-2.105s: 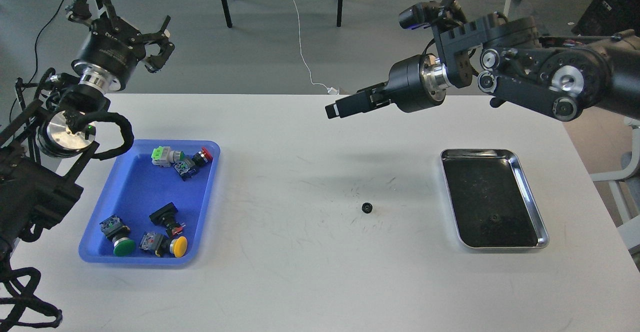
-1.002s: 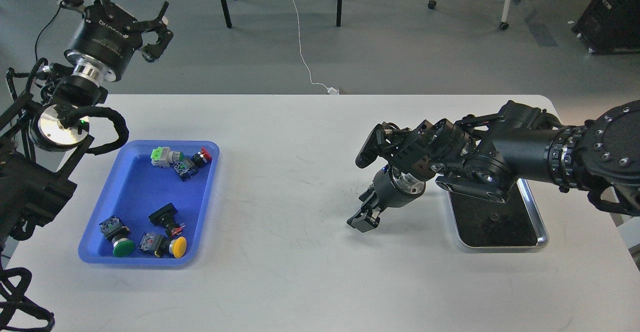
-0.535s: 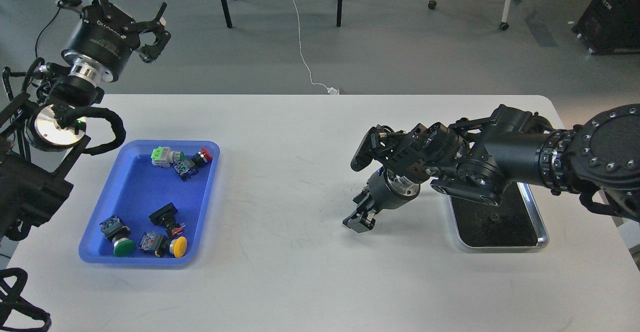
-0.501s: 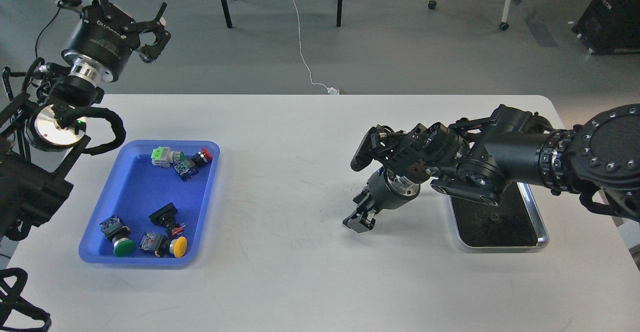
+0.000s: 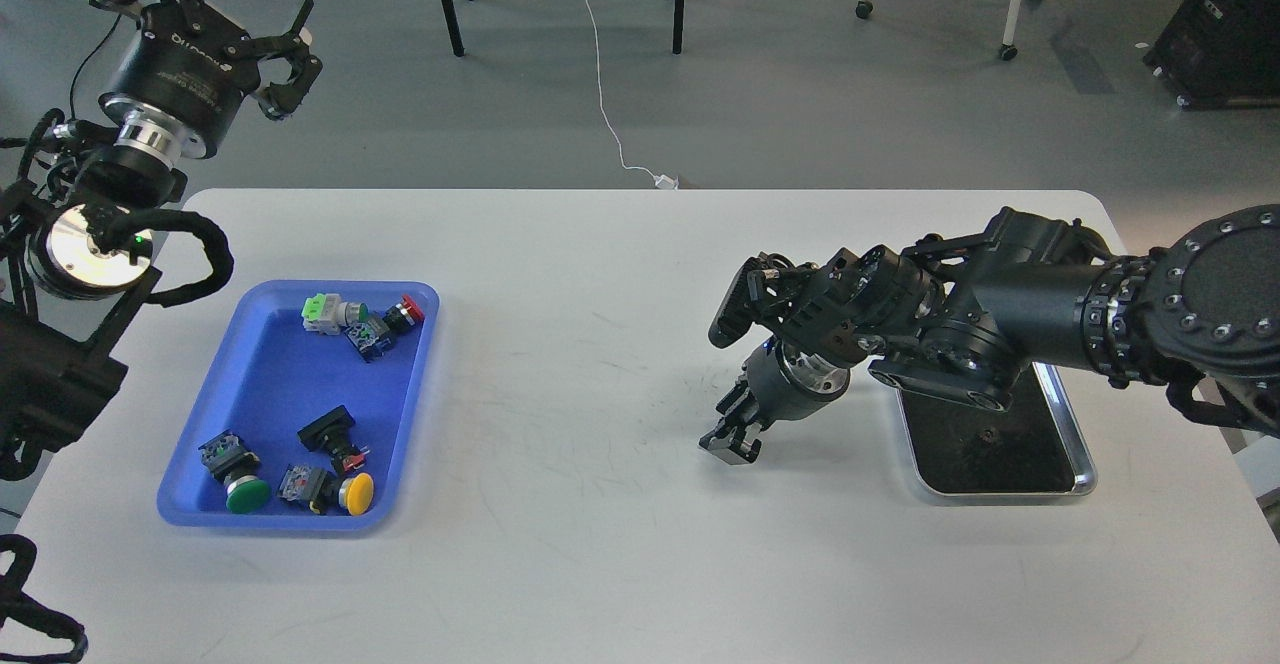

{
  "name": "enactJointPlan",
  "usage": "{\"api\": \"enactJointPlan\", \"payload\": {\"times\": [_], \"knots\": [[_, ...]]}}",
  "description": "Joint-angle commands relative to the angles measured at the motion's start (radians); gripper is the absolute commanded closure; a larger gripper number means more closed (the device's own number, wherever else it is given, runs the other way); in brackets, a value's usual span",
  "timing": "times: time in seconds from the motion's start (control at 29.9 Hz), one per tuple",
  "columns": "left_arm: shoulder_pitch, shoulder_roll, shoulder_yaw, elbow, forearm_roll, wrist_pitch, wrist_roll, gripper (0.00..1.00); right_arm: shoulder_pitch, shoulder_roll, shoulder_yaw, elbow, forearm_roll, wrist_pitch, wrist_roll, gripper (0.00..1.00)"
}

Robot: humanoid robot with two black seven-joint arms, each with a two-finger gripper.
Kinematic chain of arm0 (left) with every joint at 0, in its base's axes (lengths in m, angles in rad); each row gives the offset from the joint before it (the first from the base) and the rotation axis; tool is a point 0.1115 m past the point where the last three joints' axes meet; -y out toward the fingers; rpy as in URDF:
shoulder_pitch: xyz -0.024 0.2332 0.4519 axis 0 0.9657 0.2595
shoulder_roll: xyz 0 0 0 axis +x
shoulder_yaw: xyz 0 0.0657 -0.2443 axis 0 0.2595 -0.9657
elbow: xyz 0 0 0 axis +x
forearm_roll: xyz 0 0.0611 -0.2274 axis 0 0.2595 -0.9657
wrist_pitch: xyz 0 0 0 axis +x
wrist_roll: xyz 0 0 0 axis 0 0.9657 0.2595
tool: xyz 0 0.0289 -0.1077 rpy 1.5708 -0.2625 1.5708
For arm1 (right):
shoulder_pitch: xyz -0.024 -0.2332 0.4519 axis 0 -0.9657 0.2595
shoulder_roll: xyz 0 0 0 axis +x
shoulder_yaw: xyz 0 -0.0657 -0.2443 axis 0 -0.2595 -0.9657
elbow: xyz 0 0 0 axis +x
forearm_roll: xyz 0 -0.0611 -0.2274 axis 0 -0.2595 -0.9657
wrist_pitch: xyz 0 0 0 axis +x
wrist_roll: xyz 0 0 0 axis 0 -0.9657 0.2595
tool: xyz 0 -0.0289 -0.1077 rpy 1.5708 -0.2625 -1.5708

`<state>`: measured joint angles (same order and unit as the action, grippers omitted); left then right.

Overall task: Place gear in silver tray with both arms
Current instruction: 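Reach the right gripper to the black gear and grasp it, then carry the gear into the silver tray and open the right gripper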

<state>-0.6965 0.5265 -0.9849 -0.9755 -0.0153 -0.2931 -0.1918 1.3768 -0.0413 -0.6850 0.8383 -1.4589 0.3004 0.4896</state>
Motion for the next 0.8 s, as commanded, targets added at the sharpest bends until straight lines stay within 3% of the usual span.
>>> {"api": "enactJointPlan", "payload": {"times": [0.0,0.5,0.77], "knots": [[0.0,0.003,-0.001,0.0,0.0,-0.001,0.0,0.02,0.005,-0.002,-0.004,0.001,-0.011,-0.003,-0.001,0.77],[0.0,0.033,-0.003,-0.002,-0.002,-0.001,-0.002,0.02,0.044,-0.022,-0.005,0.004,-0.012,-0.001,-0.001,0.8],[-0.001,0.036,-0.006,-0.023,-0.002,0.002,-0.002,0.02,0.134,-0.201,-0.005,0.065,-0.026,-0.001,-0.001,0.8]]}}
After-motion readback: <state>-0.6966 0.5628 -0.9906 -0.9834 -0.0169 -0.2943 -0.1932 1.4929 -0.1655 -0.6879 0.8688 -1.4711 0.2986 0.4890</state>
